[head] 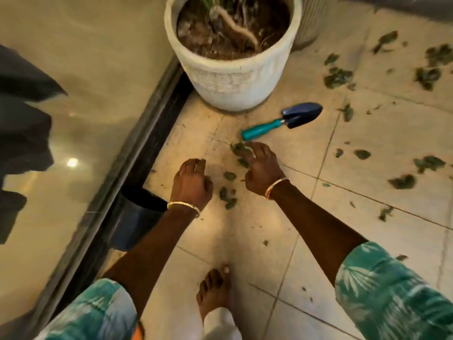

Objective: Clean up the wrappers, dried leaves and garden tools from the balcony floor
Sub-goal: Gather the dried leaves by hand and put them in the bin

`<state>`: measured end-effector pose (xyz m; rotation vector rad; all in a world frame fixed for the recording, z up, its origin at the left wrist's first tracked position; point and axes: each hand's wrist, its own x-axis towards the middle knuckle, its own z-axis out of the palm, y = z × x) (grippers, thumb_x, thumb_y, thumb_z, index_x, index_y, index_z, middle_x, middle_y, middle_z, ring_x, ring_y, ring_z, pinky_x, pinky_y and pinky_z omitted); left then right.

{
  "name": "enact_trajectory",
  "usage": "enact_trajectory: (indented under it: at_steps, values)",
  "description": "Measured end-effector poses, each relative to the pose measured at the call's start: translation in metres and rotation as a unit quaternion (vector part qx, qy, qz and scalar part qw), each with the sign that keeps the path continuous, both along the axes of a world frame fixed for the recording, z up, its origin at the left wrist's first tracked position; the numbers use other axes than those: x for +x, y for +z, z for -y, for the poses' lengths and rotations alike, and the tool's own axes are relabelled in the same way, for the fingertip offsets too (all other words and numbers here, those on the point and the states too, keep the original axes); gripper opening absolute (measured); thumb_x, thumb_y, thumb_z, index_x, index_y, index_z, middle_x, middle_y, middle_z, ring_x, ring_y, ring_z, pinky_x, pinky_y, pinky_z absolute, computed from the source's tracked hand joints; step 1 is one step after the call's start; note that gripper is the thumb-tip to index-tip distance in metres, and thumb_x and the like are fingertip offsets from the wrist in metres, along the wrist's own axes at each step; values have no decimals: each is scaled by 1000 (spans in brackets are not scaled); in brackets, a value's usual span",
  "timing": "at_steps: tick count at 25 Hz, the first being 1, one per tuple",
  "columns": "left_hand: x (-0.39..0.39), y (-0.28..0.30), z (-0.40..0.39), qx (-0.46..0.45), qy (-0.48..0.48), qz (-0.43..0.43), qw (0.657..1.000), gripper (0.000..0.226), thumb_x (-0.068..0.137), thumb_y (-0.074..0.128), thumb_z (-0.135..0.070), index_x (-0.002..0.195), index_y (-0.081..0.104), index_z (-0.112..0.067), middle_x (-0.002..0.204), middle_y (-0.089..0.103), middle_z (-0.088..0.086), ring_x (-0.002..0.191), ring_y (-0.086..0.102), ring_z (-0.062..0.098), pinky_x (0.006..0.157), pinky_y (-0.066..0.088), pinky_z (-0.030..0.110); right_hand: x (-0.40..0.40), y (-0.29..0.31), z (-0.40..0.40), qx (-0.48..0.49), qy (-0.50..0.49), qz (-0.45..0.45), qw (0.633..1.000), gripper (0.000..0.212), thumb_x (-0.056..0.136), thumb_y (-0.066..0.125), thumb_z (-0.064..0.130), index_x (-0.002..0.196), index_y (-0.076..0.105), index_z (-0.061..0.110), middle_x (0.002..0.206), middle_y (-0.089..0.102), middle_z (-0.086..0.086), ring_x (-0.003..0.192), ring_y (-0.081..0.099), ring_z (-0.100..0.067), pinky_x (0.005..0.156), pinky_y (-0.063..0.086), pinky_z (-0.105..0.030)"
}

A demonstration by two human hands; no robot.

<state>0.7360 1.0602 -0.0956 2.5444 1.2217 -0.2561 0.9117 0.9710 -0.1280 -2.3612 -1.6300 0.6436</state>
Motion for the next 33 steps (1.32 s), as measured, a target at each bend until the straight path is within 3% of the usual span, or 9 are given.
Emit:
enact_trajectory:
  at_steps: [7, 13, 18, 22, 27, 29, 31, 32, 33]
  values:
    - [-2, -70, -18, 11, 44, 107, 993, 37, 90, 51, -19, 125, 55, -7, 120, 58, 17, 111, 52, 34, 91, 45, 41, 9, -72, -21, 67, 59, 25, 996, 60, 81, 57, 11, 139, 43, 15, 150, 30, -12, 136, 25, -38, 109, 26, -49]
    - [-21, -69, -26, -10, 114, 252, 961, 12, 89, 55, -7, 93, 66, -8, 91, 68, 9, 77, 60, 22, 72, 44, 25, 11, -68, -15, 189, 39, 15, 981, 24, 82, 58, -3, 104, 69, -2, 101, 68, -22, 90, 61, -40, 80, 50, -40]
    - [3, -54, -7, -273, 338, 389, 812, 18, 94, 49, -8, 86, 64, -12, 66, 69, -3, 54, 62, 10, 59, 50, 25, 7, -22, -19, 141, -127, -184, 965, 19, 82, 66, 4, 99, 73, 10, 96, 72, -5, 90, 65, -13, 87, 48, -23]
    - [12, -23, 16, -527, 432, 362, 635, 36, 99, 40, -38, 86, 63, -14, 60, 69, 0, 51, 65, 14, 54, 52, 27, -56, 2, -14, 64, -32, -287, 955, 29, 81, 56, -5, 105, 63, 10, 95, 68, -5, 90, 64, -20, 81, 53, -32]
    - [-3, -21, 28, -512, 576, 403, 494, 31, 98, 45, -31, 76, 58, -13, 46, 60, 1, 39, 58, 12, 39, 43, 15, -122, -7, 3, 115, -62, -217, 967, 52, 81, 56, 1, 130, 43, 13, 112, 57, -17, 104, 55, -35, 90, 47, -49]
    - [-13, -29, 35, -502, 600, 391, 485, 33, 99, 42, -32, 83, 60, -9, 45, 60, 2, 36, 58, 13, 37, 43, 15, -137, -12, 11, 157, -74, -209, 962, 61, 83, 57, 1, 138, 35, 17, 124, 53, -15, 110, 55, -31, 90, 49, -48]
    - [-41, -48, 47, -477, 582, 370, 545, 46, 101, 31, -41, 99, 60, -6, 69, 70, 10, 62, 69, 17, 56, 54, 23, -148, -14, 17, 178, -54, -180, 966, 69, 82, 61, 0, 140, 29, 17, 132, 47, -14, 111, 56, -26, 86, 53, -42]
    - [-71, -69, 75, -545, 549, 348, 529, 48, 100, 25, -44, 109, 56, -9, 83, 72, 13, 77, 70, 25, 68, 57, 37, -151, -14, 20, 179, -29, -180, 967, 70, 78, 63, 0, 139, 31, 15, 131, 46, -14, 110, 55, -23, 86, 53, -38]
    - [-95, -89, 108, -462, 464, 303, 692, 42, 97, 25, -44, 112, 52, -15, 86, 71, 12, 77, 69, 31, 61, 58, 45, -150, -13, 23, 182, -2, -198, 963, 67, 75, 63, -1, 136, 36, 11, 128, 47, -14, 109, 53, -19, 88, 51, -36]
